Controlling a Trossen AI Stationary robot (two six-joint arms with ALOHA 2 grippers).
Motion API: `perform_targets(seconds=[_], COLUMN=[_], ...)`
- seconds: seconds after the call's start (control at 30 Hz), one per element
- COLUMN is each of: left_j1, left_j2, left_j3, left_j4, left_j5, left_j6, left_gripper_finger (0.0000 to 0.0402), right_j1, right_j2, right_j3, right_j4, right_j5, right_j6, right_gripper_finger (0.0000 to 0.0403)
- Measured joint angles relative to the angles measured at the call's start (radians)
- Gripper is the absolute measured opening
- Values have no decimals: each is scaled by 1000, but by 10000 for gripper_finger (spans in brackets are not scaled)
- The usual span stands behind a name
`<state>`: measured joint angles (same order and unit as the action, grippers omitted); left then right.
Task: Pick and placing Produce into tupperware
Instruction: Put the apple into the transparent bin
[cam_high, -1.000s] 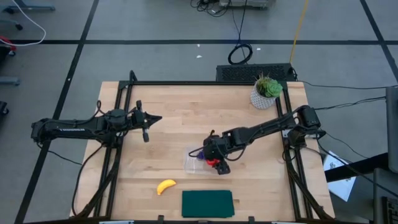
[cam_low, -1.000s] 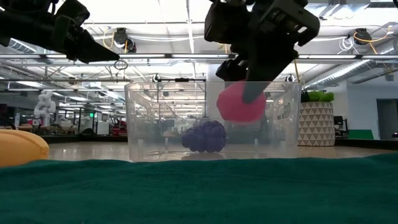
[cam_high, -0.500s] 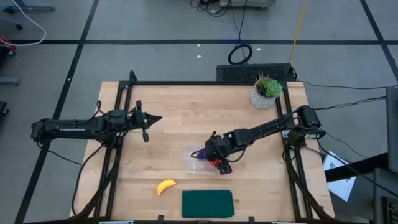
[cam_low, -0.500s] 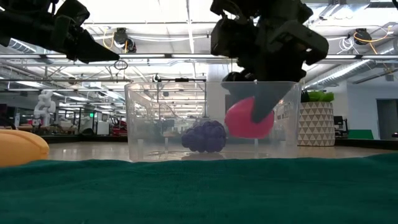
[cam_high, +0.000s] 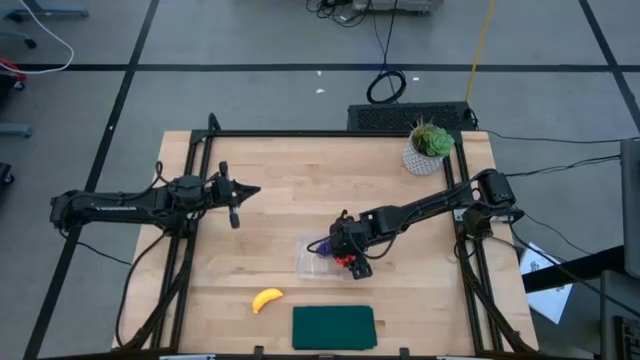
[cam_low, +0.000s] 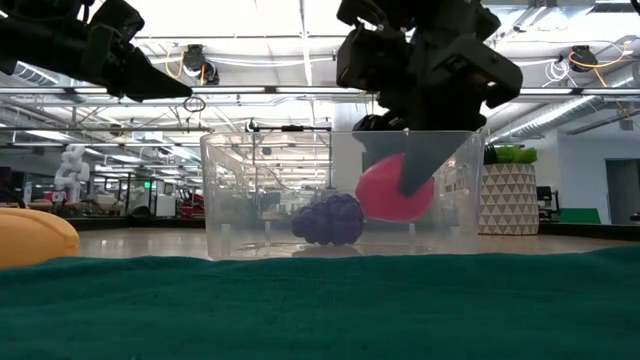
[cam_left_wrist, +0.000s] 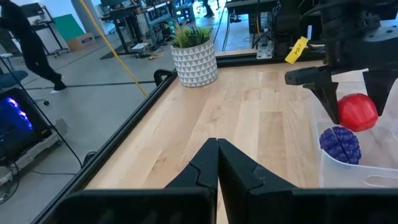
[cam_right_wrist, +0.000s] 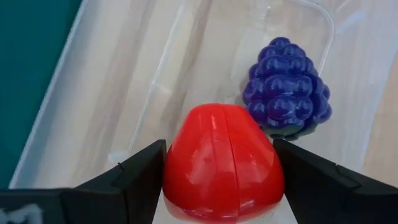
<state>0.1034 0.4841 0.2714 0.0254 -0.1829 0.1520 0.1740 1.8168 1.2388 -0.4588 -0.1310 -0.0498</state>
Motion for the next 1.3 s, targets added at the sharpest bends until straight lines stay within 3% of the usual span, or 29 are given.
perform_targets(seconds=[0.63, 1.3], left_j1=[-1, -1], left_j2=[0, 0], left_j3=[0, 0], left_j4=[-10, -24], left_j5=[0, -1], left_j6=[0, 0], left_gripper_finger=[8, 8], right_j1=[3, 3], right_j2=[69, 73], right_j3=[1, 0], right_j4=[19, 15], right_j5=[-1, -4], right_j6=[-93, -56], right_gripper_finger=[270, 296])
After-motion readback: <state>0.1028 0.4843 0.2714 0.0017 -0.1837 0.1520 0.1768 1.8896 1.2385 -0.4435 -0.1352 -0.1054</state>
